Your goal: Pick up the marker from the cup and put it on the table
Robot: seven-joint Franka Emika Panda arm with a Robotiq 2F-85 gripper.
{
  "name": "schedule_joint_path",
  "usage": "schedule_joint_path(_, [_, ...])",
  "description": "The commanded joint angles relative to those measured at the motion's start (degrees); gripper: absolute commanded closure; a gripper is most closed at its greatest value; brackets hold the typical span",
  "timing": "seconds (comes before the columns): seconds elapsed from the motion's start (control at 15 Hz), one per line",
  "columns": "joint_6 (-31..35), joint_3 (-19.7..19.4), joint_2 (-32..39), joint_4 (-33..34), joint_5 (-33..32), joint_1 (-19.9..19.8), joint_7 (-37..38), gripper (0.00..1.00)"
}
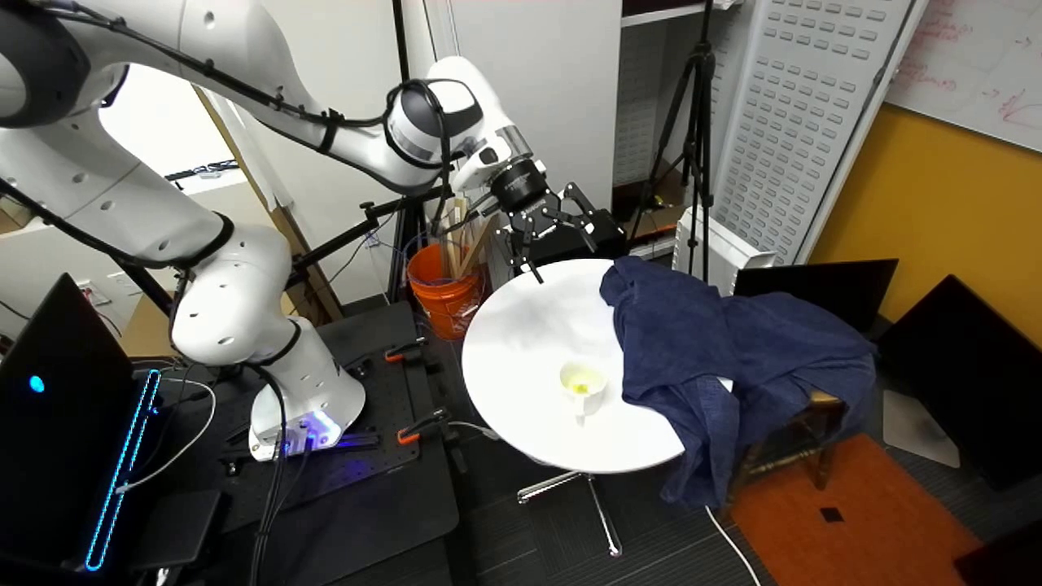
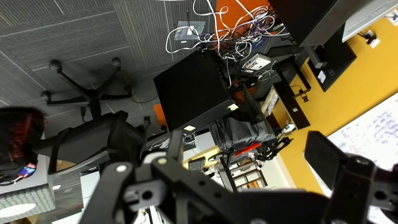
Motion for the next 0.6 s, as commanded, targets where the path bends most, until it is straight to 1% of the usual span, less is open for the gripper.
schedule_joint_path(0.0, [3.10, -3.94, 4.22, 1.10, -1.94, 2.64, 3.08, 0.00])
schedule_joint_path(0.27, [5.42, -6.51, 8.13, 1.74, -1.81, 3.40, 2.17, 0.00])
schedule_joint_path(0.53, [4.69, -7.86, 12.50, 3.48, -2.48, 3.54, 3.08, 0.00])
